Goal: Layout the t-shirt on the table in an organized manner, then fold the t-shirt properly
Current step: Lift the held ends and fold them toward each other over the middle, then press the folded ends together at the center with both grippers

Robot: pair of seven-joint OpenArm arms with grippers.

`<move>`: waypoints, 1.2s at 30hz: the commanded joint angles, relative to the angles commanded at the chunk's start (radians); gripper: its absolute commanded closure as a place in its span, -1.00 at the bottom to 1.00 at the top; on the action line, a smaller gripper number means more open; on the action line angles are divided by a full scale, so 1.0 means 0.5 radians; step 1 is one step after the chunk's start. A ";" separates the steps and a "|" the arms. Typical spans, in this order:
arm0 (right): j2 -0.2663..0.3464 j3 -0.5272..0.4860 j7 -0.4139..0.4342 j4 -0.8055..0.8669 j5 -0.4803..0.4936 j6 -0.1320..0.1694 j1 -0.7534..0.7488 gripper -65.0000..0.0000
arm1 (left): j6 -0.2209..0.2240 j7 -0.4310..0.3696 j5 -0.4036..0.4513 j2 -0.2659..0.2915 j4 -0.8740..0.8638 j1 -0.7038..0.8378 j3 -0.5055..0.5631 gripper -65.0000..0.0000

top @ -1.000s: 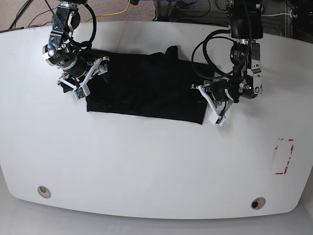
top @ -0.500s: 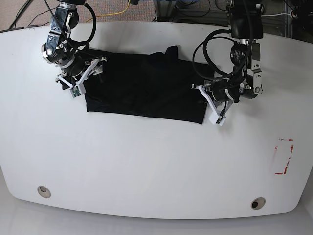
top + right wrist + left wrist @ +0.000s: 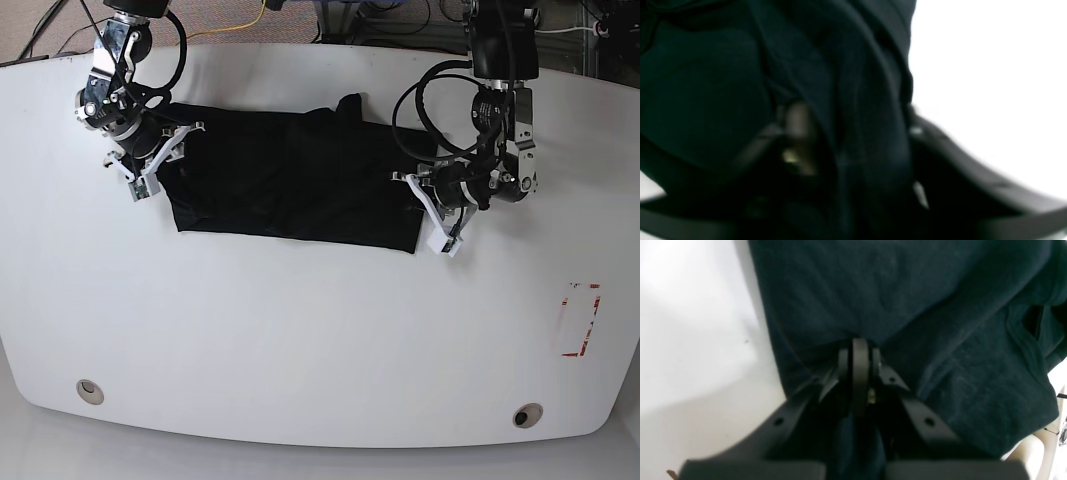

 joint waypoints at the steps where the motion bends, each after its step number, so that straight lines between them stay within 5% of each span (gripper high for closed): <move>1: -0.003 0.000 -0.003 0.000 0.000 0.000 0.003 0.87 | 0.000 0.000 0.000 0.000 0.000 -0.003 0.000 1.00; 10: -0.025 0.000 -0.144 0.110 0.003 0.000 0.003 1.00 | 0.003 0.000 0.000 0.000 -0.003 -0.003 0.000 1.00; 22: -0.258 0.003 -0.497 0.589 -0.015 0.000 -0.009 1.00 | 0.012 0.000 0.000 0.028 -0.003 0.000 0.092 1.00; 31: -0.423 -0.009 -0.654 0.740 0.000 0.000 0.006 1.00 | 0.018 0.000 0.003 0.147 -0.003 0.000 0.107 1.00; 36: -0.491 -0.080 -0.657 0.813 0.003 0.000 0.006 1.00 | 0.141 -0.015 0.003 0.184 -0.003 0.000 0.193 1.00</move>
